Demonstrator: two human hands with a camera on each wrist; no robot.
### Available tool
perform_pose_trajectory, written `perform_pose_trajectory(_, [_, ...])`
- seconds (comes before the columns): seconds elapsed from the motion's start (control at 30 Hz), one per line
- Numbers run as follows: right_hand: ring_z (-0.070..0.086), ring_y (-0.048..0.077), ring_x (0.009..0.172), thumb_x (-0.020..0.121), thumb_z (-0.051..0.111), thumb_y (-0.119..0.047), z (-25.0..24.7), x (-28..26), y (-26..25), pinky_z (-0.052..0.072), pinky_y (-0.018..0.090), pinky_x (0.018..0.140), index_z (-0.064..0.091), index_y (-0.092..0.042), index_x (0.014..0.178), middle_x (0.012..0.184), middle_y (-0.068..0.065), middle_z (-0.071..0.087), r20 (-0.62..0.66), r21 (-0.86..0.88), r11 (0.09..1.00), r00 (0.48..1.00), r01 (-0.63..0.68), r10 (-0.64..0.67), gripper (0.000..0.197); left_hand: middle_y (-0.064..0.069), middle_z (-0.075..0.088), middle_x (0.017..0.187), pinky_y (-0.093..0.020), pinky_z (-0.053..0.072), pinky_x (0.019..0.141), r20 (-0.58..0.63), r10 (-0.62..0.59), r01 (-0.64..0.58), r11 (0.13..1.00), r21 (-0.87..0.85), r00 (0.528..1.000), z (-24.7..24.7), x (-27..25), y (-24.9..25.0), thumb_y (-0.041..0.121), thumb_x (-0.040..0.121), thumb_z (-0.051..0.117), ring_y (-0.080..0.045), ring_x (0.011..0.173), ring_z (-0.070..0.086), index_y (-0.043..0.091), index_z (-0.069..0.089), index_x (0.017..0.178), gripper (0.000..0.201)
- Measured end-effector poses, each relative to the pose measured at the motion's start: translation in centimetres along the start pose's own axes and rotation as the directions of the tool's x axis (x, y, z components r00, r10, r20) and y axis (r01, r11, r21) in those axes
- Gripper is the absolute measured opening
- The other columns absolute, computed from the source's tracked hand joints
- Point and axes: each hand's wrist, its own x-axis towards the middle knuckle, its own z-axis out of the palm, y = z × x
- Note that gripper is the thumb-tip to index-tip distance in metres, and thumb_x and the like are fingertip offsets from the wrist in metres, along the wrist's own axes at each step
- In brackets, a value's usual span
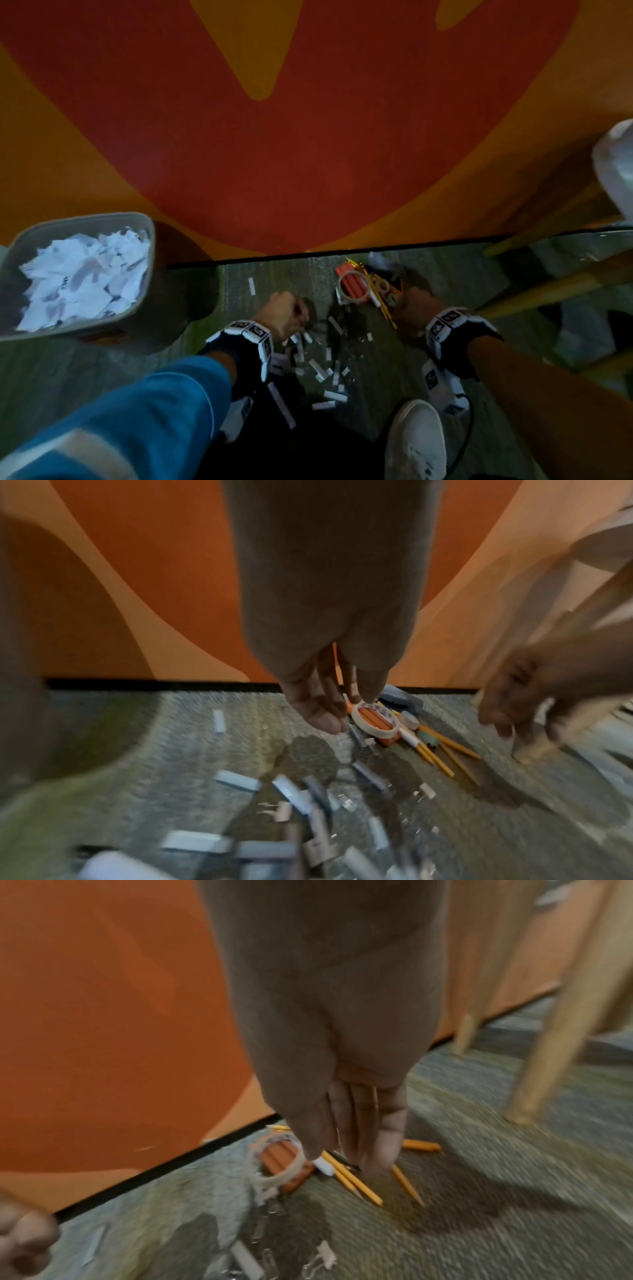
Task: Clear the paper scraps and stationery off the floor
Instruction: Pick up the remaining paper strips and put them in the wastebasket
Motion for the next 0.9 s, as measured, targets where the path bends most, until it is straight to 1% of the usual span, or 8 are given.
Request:
perform_pose_trajectory(0.1, [0.069, 0.029, 0.096, 0.083, 0.065, -0.020, 1.8, 2.6, 2.2, 0.051, 0.029, 0.068, 0.071, -0.001, 0.099, 0.104, 0.015, 0.071, -0.052, 0.144, 0.983, 0.991, -0.115, 0.123, 0.025, -0.002, 0.075, 0.093, -0.022, 0.052, 0.080, -0.032, 0.032, -0.033, 0.999, -0.037, 0.999, 1.9, 2.6, 2.4, 0.008, 0.088, 0.058, -0.015, 0.089, 0.068, 0.018, 0.077, 0.085, 0.021])
perform_pose_trajectory(0.2, [0.066, 0.033, 0.100, 0.089, 0.059, -0.024, 3.6, 5.4, 3.2, 0.049, 0.031, 0.074, 0.067, -0.001, 0.103, 0.107, 0.020, 0.066, -0.094, 0.266, 0.953, 0.980, -0.145, 0.175, 0.028, 0.000, 0.074, 0.094, -0.029, 0.057, 0.081, -0.069, 0.027, -0.032, 0.997, -0.070, 0.997, 4.3, 5.3, 4.5, 0.020, 0.086, 0.060, -0.015, 0.085, 0.067, 0.027, 0.074, 0.085, 0.016])
perform_pose_trajectory(0.33, [0.065, 0.034, 0.104, 0.088, 0.060, -0.027, 5.0, 8.5, 3.2, 0.053, 0.038, 0.089, 0.072, -0.007, 0.105, 0.111, 0.020, 0.068, -0.121, 0.355, 0.926, 0.975, -0.130, 0.184, 0.029, -0.006, 0.060, 0.127, -0.033, 0.049, 0.091, -0.113, 0.124, -0.105, 0.981, 0.162, 0.986, 7.2, 8.2, 6.0, 0.021, 0.093, 0.058, -0.027, 0.115, 0.057, 0.020, 0.064, 0.125, 0.033])
perform_pose_trajectory(0.43, [0.063, 0.033, 0.109, 0.088, 0.067, -0.021, 6.0, 9.9, 3.2, 0.047, 0.030, 0.083, 0.071, -0.008, 0.113, 0.114, 0.017, 0.068, -0.140, 0.411, 0.908, 0.979, -0.078, 0.147, 0.028, -0.006, 0.035, 0.151, -0.044, 0.040, 0.104, -0.047, 0.223, -0.194, 0.921, 0.338, 0.974, 8.7, 10.1, 6.3, 0.023, 0.092, 0.058, -0.033, 0.131, 0.034, 0.021, 0.043, 0.145, 0.055])
perform_pose_trajectory(0.57, [0.062, 0.032, 0.108, 0.083, 0.070, -0.026, 8.8, 12.2, 3.7, 0.051, 0.036, 0.090, 0.066, -0.018, 0.121, 0.119, 0.016, 0.065, -0.242, 0.434, 0.899, 0.968, 0.051, 0.062, 0.039, -0.002, 0.009, 0.162, -0.060, 0.034, 0.109, 0.039, 0.053, -0.065, 0.898, 0.434, 0.998, 9.6, 11.3, 4.0, 0.032, 0.093, 0.058, -0.041, 0.143, 0.011, 0.025, 0.041, 0.144, 0.054])
perform_pose_trajectory(0.7, [0.063, 0.033, 0.096, 0.075, 0.065, -0.045, 13.9, 16.6, 5.7, 0.052, 0.040, 0.084, 0.069, -0.026, 0.103, 0.101, 0.013, 0.066, -0.307, 0.433, 0.899, 0.948, 0.065, 0.079, 0.034, -0.006, 0.021, 0.154, -0.059, 0.043, 0.101, -0.023, -0.012, 0.021, 0.889, 0.457, 1.000, 9.0, 9.8, -0.1, 0.024, 0.094, 0.053, -0.039, 0.136, 0.023, 0.034, 0.034, 0.146, 0.056])
perform_pose_trajectory(0.8, [0.060, 0.039, 0.096, 0.078, 0.059, -0.052, 11.6, 12.7, 3.3, 0.048, 0.041, 0.084, 0.073, -0.022, 0.089, 0.096, 0.017, 0.066, -0.358, 0.452, 0.889, 0.928, 0.076, 0.102, 0.035, -0.008, 0.026, 0.149, -0.055, 0.047, 0.099, -0.094, -0.009, 0.049, 0.898, 0.437, 0.996, 8.4, 8.6, -2.8, 0.015, 0.096, 0.048, -0.036, 0.132, 0.027, 0.038, 0.032, 0.146, 0.058])
perform_pose_trajectory(0.9, [0.051, 0.042, 0.105, 0.086, 0.066, -0.033, 10.5, 11.0, 1.7, 0.039, 0.042, 0.094, 0.073, -0.013, 0.097, 0.106, 0.023, 0.060, -0.386, 0.403, 0.910, 0.919, 0.094, 0.075, 0.024, -0.009, 0.027, 0.149, -0.052, 0.048, 0.100, -0.138, -0.015, 0.073, 0.902, 0.426, 0.990, 8.0, 7.5, -4.2, 0.013, 0.098, 0.044, -0.035, 0.132, 0.027, 0.038, 0.035, 0.146, 0.055])
